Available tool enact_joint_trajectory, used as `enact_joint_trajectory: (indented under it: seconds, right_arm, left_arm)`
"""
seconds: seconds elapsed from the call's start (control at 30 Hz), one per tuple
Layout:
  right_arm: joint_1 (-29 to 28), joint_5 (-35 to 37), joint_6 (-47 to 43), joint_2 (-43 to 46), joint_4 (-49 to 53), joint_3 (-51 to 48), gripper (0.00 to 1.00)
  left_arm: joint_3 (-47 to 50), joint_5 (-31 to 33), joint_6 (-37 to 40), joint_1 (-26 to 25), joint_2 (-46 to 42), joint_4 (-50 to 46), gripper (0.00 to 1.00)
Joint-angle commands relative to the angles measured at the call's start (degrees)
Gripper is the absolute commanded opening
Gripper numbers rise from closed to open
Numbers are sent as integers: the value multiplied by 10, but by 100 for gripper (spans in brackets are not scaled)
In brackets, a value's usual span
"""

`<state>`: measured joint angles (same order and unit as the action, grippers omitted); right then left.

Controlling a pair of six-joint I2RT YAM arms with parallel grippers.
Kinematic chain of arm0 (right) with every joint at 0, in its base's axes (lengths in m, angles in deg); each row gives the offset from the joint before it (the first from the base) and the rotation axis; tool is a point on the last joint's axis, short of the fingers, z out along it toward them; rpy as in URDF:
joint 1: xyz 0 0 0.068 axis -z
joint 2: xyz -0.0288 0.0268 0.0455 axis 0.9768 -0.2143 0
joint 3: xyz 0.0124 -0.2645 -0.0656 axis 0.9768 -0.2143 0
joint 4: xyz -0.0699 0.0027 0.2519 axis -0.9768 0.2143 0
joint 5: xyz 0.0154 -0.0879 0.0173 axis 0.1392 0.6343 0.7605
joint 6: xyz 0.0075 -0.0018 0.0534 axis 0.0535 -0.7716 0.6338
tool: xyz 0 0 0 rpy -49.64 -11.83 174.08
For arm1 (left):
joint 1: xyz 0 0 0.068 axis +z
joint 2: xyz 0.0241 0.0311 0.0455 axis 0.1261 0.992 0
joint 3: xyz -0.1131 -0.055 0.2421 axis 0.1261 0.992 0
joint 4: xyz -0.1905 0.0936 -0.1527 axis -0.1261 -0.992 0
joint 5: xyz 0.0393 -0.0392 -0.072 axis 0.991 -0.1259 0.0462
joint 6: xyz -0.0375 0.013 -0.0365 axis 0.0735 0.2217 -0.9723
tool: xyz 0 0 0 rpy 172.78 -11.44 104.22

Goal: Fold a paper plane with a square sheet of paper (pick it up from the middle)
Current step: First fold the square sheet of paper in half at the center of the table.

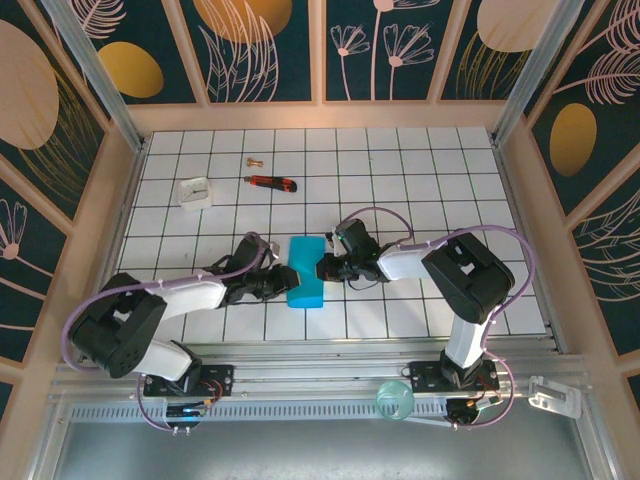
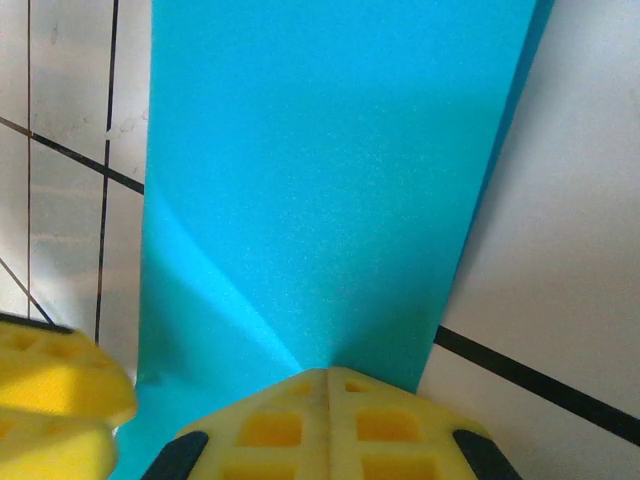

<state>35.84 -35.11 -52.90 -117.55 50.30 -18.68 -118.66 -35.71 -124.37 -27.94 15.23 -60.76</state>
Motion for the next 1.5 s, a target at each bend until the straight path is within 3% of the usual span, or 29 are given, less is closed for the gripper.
enact_joint_trajectory:
  seconds: [0.0, 0.17, 0.4, 0.63, 0.87, 1.13, 1.33, 1.47]
  right_arm:
    - [14, 93, -14, -35, 124, -34, 0]
    - [14, 95, -15, -35, 122, -34, 0]
    - [14, 96, -17, -32, 125, -36, 0]
    - [13, 98, -18, -29, 126, -36, 0]
    - [14, 100, -18, -26, 127, -37, 0]
    - [13, 102, -19, -25, 128, -40, 0]
    - [13, 102, -20, -22, 129, -41, 0]
    - [14, 102, -20, -22, 127, -41, 0]
  left_arm:
    - [18, -41, -25, -4, -17, 17, 30]
    - [28, -52, -14, -8, 2, 0, 26]
    - [29, 12, 18, -8, 10, -79, 21]
    - [21, -35, 25, -8, -39, -41, 32]
    - [49, -58, 11, -8, -32, -34, 28]
    - [35, 12, 47, -8, 2, -116, 22]
    - [31, -30, 9, -7, -62, -21, 30]
    - [14, -20, -4, 5, -57, 13, 32]
